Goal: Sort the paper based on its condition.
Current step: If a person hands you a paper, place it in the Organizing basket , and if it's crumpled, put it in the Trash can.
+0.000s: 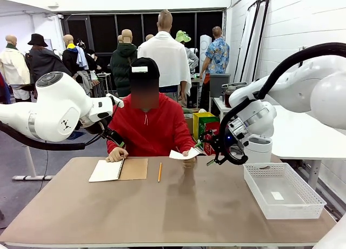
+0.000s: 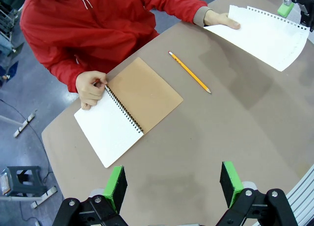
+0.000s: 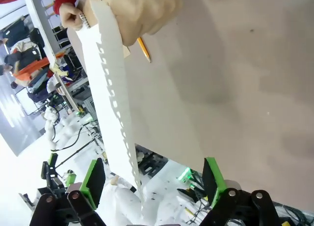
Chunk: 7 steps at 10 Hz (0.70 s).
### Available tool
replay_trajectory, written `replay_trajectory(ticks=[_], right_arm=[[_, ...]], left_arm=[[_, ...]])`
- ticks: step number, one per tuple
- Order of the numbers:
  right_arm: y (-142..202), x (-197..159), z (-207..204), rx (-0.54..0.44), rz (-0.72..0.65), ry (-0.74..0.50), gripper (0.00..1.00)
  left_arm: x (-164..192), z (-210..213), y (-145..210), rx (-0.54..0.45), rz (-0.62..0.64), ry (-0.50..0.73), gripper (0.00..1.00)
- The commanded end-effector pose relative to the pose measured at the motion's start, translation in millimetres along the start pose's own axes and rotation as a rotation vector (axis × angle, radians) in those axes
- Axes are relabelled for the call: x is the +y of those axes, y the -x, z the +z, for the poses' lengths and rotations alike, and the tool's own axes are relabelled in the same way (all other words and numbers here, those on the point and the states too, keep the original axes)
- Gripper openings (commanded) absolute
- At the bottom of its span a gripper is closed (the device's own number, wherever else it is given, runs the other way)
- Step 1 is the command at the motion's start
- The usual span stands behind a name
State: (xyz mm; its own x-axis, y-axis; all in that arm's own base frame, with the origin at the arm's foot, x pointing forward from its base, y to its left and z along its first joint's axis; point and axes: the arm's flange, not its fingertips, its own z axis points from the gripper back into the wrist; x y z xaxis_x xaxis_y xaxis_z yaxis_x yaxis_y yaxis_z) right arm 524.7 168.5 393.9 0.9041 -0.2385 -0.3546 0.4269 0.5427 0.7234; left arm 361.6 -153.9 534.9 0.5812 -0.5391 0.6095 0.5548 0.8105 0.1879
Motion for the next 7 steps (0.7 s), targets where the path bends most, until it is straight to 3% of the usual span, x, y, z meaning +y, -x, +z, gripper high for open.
replay_trajectory(ticks=[1, 2, 3, 4, 5, 7], right_arm=[[-11, 9, -3, 0.058, -0.061, -0.050, 1.00], [-15, 10, -5, 0.057, -0.060, -0.063, 1.00], [-21, 10, -5, 0.070, -0.071, -0.064, 0.92], [-21, 9, -6, 0.066, -0.077, -0.076, 0.72], [-21, 9, -7, 0.071, -0.083, -0.069, 0.72], [-26, 8, -11, 0.060, -0.110, -0.059, 0.32]], left_arm=[[1, 0, 1, 0.003, 0.001, 0.001, 1.00], [1, 0, 1, 0.003, 0.001, 0.001, 1.00], [1, 0, 1, 0.003, 0.001, 0.001, 1.00], [1, 0, 1, 0.003, 0.001, 0.001, 1.00], [1, 0, 1, 0.003, 0.001, 0.001, 1.00], [1, 0, 1, 0.003, 0.001, 0.001, 1.00]])
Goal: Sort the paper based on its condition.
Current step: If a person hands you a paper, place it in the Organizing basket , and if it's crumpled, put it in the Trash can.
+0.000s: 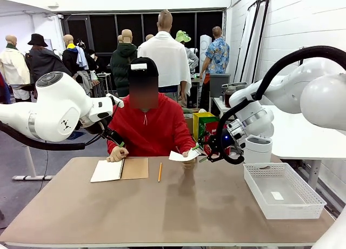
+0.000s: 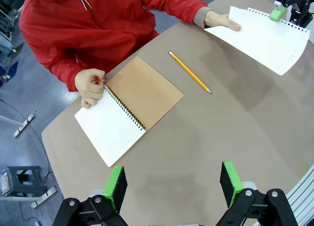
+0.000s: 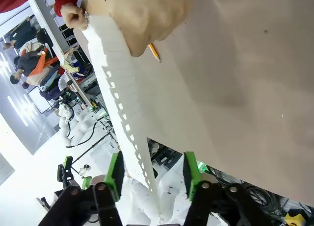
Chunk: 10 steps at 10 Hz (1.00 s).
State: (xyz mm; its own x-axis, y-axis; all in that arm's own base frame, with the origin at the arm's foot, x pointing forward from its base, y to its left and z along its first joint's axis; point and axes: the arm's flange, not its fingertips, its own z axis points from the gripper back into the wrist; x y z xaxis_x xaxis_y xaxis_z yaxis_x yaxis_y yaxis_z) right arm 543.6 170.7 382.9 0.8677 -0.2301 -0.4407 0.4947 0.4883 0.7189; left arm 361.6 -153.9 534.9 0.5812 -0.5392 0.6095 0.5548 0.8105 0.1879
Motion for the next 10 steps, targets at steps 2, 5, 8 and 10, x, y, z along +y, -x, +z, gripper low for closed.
replay_trajectory(ticks=[2, 5, 8, 10], right_arm=[[-9, 5, -8, -0.014, -0.058, -0.010, 0.30], [-13, 5, -14, -0.003, -0.071, -0.010, 0.00], [-14, 4, -15, -0.001, -0.057, -0.017, 0.00], [-8, 6, -11, -0.008, -0.026, -0.021, 0.00]], left_arm=[[1, 0, 1, 0.003, 0.001, 0.001, 1.00], [1, 0, 1, 0.003, 0.001, 0.001, 1.00], [1, 0, 1, 0.003, 0.001, 0.001, 1.00], [1, 0, 1, 0.003, 0.001, 0.001, 1.00]])
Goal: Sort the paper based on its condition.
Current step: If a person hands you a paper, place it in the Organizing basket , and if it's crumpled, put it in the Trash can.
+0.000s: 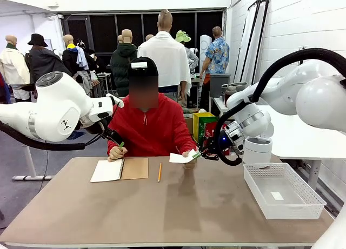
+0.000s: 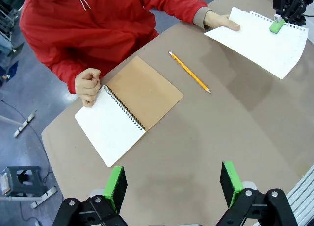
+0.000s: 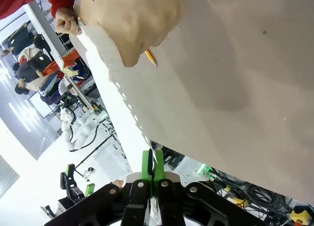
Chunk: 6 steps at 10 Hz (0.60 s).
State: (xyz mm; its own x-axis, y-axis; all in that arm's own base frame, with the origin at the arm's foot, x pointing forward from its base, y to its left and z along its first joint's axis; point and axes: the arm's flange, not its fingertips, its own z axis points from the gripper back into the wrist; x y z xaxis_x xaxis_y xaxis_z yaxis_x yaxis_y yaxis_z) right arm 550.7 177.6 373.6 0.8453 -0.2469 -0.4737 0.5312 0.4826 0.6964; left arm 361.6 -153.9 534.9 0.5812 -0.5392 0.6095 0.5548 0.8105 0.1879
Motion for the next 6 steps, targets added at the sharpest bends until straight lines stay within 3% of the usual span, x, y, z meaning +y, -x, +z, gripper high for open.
replay_trajectory(ticks=[1, 6], right_arm=[[12, 8, 9, -0.011, 0.062, -0.032, 0.00], [51, 5, 63, -0.095, 0.252, -0.019, 0.00]], left_arm=[[1, 0, 1, 0.003, 0.001, 0.001, 1.00], [1, 0, 1, 0.003, 0.001, 0.001, 1.00]])
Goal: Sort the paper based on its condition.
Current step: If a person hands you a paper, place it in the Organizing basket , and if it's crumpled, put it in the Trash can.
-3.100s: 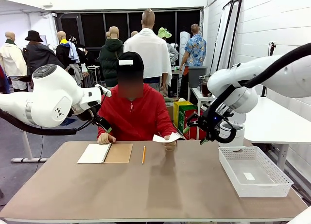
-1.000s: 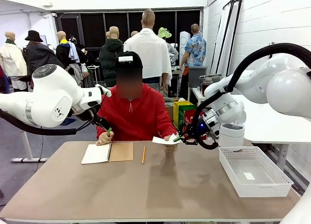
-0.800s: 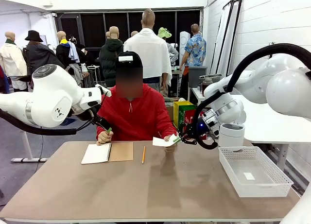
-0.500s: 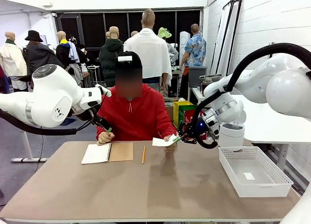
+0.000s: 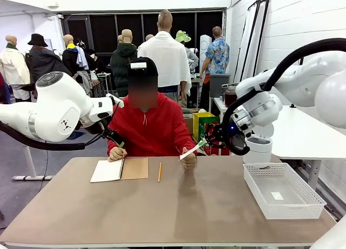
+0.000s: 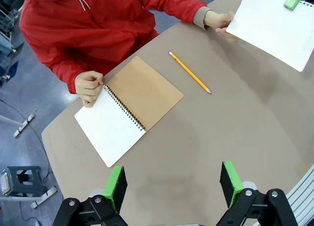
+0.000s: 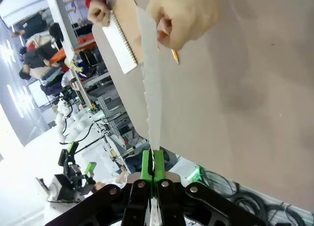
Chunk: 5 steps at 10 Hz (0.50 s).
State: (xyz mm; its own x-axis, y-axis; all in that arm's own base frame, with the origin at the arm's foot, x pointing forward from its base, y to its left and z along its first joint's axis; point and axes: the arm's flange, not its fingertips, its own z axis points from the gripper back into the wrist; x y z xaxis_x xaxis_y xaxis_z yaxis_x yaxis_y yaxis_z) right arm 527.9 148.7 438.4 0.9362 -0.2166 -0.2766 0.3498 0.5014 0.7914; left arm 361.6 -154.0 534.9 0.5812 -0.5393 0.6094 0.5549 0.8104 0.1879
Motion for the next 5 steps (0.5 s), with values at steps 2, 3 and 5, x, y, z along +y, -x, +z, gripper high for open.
replay_trajectory(ticks=[2, 3, 5], right_arm=[[25, -16, 37, -0.093, 0.236, 0.150, 0.00], [36, -19, 54, -0.138, 0.324, 0.246, 0.00], [48, -25, 82, -0.158, 0.416, 0.369, 0.00]], left_arm=[[1, 0, 1, 0.003, 0.001, 0.001, 1.00], [1, 0, 1, 0.003, 0.001, 0.001, 1.00], [1, 0, 1, 0.003, 0.001, 0.001, 1.00]])
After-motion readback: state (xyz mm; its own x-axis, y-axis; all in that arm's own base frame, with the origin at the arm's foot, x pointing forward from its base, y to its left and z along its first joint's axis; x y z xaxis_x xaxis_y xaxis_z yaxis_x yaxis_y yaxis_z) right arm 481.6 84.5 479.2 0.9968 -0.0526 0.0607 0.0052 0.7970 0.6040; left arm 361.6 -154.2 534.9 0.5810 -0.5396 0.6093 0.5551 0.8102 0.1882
